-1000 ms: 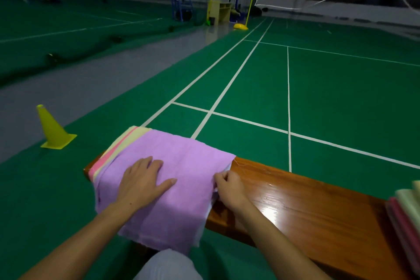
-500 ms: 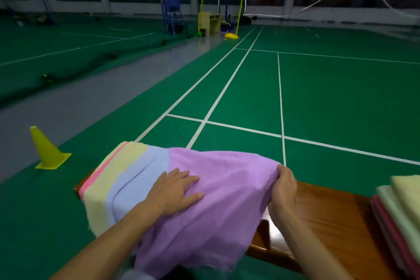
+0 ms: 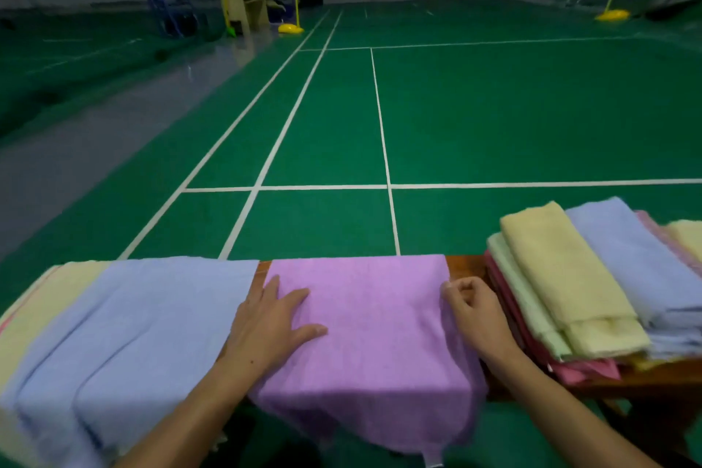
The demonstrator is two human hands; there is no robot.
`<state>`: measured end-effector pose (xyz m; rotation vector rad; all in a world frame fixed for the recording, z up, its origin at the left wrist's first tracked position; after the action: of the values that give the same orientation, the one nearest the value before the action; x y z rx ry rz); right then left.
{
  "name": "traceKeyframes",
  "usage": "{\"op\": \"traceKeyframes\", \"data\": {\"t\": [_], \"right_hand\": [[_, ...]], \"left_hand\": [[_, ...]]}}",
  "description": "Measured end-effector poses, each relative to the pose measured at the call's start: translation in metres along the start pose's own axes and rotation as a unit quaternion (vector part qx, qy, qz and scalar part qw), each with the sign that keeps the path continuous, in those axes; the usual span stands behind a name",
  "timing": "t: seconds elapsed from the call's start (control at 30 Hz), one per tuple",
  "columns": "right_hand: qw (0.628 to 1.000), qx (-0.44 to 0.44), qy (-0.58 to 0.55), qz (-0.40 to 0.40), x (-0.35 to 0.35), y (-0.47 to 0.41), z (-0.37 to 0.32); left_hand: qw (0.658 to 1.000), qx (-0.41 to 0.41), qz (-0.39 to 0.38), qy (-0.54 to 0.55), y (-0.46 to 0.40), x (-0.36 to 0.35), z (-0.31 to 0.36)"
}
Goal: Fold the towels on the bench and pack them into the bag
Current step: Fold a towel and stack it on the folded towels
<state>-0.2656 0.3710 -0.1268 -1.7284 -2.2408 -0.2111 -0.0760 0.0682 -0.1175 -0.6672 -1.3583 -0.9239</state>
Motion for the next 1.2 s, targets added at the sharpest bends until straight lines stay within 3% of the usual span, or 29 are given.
{"op": "traceKeyframes", "data": {"t": [0.2, 0.4, 0.57, 0.7, 0.8, 0.9, 1.03, 1.2], "right_hand": [[0.999, -0.009, 0.011, -0.043, 0.008, -0.001, 0.017], [0.995, -0.015, -0.011, -0.101, 0.010, -0.004, 0.011], [0.992, -0.019, -0.037, -0.122, 0.010, -0.003, 0.003], [0.993, -0.001, -0.066, -0.098, 0.014, -0.004, -0.013], [0.991, 0.008, -0.114, -0.073, 0.018, -0.002, -0.029], [0.993, 0.046, -0.093, -0.058, 0.028, -0.001, -0.052], [0.993, 0.075, -0.075, -0.042, 0.043, -0.003, -0.072], [0.993, 0.113, -0.035, -0.019, 0.055, -0.006, -0.096]], "left_hand": [[0.966, 0.113, 0.037, 0.231, -0.016, 0.003, -0.019], [0.883, 0.068, -0.087, 0.456, -0.017, 0.010, -0.011], [0.862, 0.049, -0.033, 0.504, -0.013, 0.034, -0.016], [0.861, 0.031, -0.007, 0.508, -0.010, 0.053, -0.025], [0.841, 0.024, 0.004, 0.540, -0.008, 0.064, -0.030], [0.831, 0.002, 0.003, 0.556, -0.005, 0.077, -0.033], [0.845, -0.031, 0.036, 0.533, 0.000, 0.097, -0.037], [0.888, -0.041, 0.146, 0.434, -0.001, 0.122, -0.044]]}}
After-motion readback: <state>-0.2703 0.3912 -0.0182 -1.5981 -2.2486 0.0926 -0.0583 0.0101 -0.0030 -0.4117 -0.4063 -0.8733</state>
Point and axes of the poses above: each hand's wrist, its own y-axis away from the middle knuckle, its own x-axis out of the back of the hand, z = x × y, the point moved 7 cm from there along -y, towards the middle knuckle
